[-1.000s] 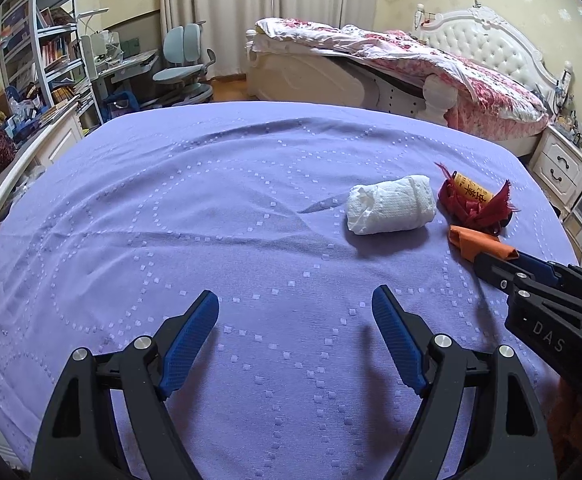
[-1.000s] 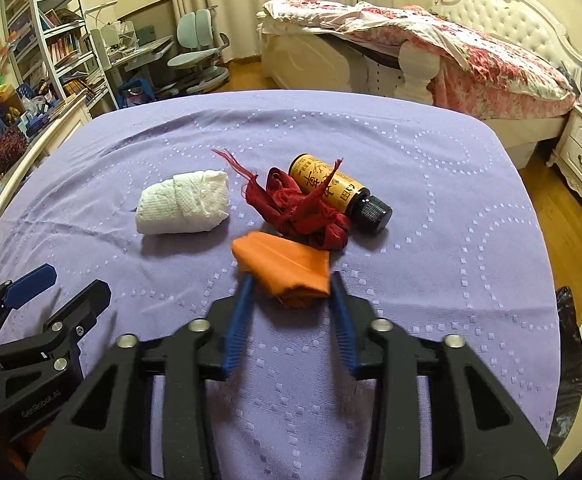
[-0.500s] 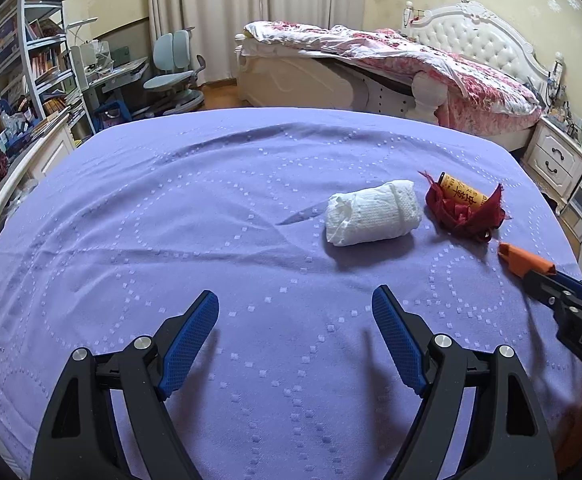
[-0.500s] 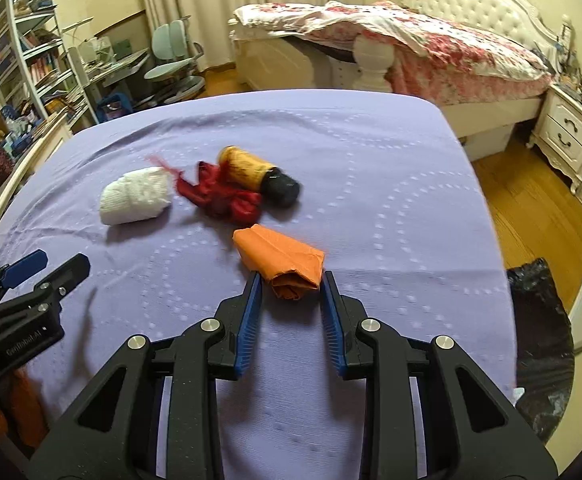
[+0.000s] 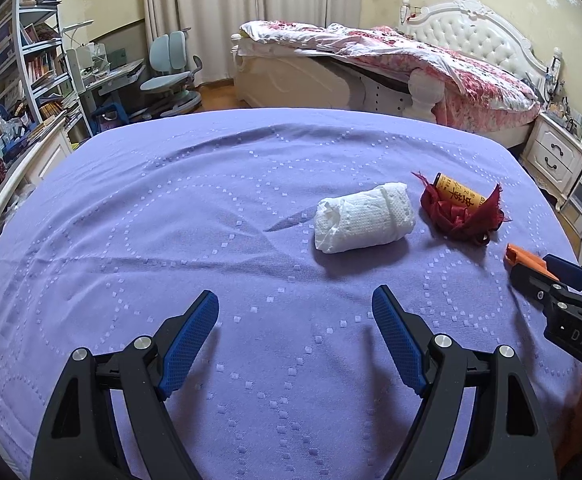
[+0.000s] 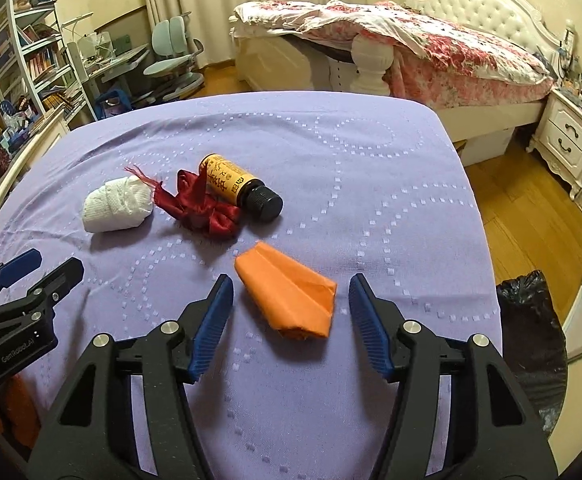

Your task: Collect trash

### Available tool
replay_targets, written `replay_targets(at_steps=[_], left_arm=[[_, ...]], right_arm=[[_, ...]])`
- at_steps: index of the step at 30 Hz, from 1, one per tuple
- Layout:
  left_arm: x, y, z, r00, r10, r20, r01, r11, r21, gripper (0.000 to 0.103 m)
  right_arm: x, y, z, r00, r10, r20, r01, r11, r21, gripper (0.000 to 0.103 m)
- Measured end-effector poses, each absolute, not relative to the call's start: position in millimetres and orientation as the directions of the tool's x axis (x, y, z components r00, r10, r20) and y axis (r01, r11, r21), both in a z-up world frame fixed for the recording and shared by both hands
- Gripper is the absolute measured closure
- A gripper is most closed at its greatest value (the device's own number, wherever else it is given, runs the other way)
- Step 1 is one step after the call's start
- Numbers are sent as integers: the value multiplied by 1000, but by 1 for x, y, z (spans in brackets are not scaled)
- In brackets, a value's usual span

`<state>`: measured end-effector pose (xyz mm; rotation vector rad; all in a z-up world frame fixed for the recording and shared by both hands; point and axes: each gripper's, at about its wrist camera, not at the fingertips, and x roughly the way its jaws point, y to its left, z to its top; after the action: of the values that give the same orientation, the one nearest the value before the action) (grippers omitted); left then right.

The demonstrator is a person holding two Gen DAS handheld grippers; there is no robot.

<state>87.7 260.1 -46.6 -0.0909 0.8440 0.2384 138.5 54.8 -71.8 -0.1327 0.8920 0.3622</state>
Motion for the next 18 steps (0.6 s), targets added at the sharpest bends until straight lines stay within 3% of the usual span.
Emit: replay_targets(at_steps=[1, 18], left_arm=[[89, 260, -46, 640, 171, -749, -243, 970, 13, 24], [127, 243, -47, 644, 149, -751, -180, 983, 40, 24]], right_arm=[[138, 56, -72, 574, 246, -781, -363, 931, 27, 61], [157, 46, -72, 577, 260, -774, -341, 938, 60, 62]])
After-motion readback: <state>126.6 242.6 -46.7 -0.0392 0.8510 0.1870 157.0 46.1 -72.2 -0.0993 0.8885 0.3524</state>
